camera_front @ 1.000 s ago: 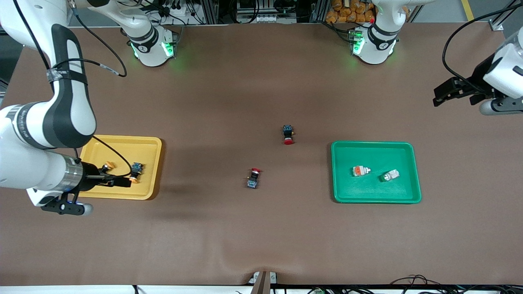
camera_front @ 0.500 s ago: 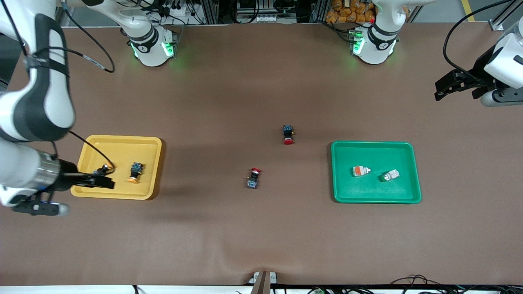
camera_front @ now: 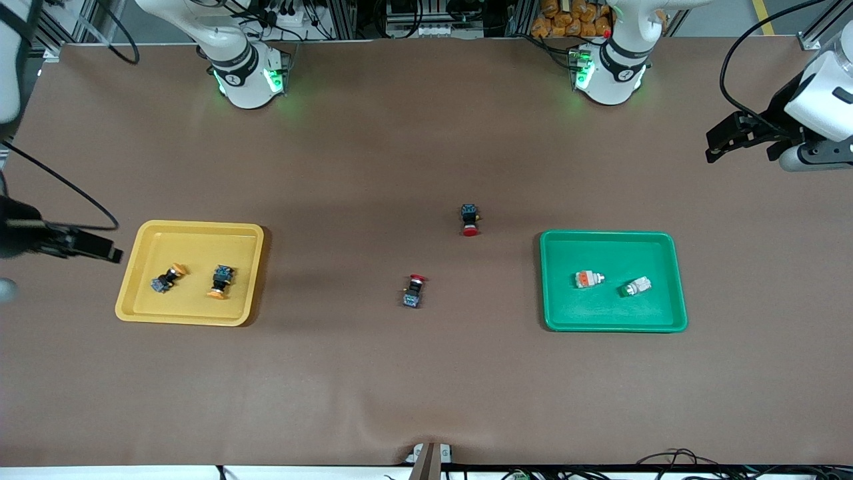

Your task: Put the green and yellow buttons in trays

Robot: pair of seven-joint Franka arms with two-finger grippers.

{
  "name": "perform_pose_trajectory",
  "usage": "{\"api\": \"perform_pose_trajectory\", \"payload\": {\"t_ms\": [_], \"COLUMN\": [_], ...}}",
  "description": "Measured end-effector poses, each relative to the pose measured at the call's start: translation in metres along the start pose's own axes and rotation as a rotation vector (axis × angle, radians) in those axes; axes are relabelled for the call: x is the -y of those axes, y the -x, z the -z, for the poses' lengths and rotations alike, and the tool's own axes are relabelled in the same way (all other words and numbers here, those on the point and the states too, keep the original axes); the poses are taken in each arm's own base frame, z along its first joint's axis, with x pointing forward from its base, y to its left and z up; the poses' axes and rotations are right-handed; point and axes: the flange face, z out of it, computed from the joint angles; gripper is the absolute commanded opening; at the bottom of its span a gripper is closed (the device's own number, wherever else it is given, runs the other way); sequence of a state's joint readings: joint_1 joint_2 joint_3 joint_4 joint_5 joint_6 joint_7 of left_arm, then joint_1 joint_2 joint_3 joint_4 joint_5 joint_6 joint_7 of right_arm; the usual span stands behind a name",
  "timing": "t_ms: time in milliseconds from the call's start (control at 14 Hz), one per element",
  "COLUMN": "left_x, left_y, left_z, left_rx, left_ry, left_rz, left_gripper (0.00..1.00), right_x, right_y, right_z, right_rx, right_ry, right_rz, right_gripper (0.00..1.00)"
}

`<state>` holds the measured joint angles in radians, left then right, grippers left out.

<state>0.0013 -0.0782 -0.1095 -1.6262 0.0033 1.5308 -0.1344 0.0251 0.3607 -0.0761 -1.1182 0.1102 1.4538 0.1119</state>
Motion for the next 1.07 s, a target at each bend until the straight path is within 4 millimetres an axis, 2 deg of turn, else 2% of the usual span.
{"api": "perform_pose_trajectory", "payload": {"t_ms": [143,214,500,643,857,1071], "left_x": [0.0,0.0,0.0,0.0,0.0,0.0], "left_y": [0.004,0.005,0.007,0.007,0.007,0.007], "left_z": [0.004,0.006,0.008,0.008,0.008,0.008], "left_rx": [-0.008,-0.012,-0.016,-0.016,-0.016,-0.016], "left_ry": [0.0,0.0,0.0,0.0,0.0,0.0], "left_rz": [0.0,0.0,-0.001,-0.001,0.0,0.0], "left_gripper": [1.0,1.0,1.0,1.0,1.0,1.0], "right_x": [-0.007,-0.011,-0.037,-0.045,-0.041,-0.023], "right_y": [0.019,0.026,0.047,0.063,0.078,0.088], "right_z": [0.023,0.027,0.011,0.013,0.026,0.035], "right_rx": [0.006,0.011,-0.001,-0.003,-0.021,-0.028], "right_ry": [0.007,0.008,-0.001,-0.005,0.01,0.012], "right_rz": [-0.052,-0.079,-0.143,-0.153,-0.139,-0.104], "right_gripper": [1.0,1.0,1.0,1.0,1.0,1.0]}}
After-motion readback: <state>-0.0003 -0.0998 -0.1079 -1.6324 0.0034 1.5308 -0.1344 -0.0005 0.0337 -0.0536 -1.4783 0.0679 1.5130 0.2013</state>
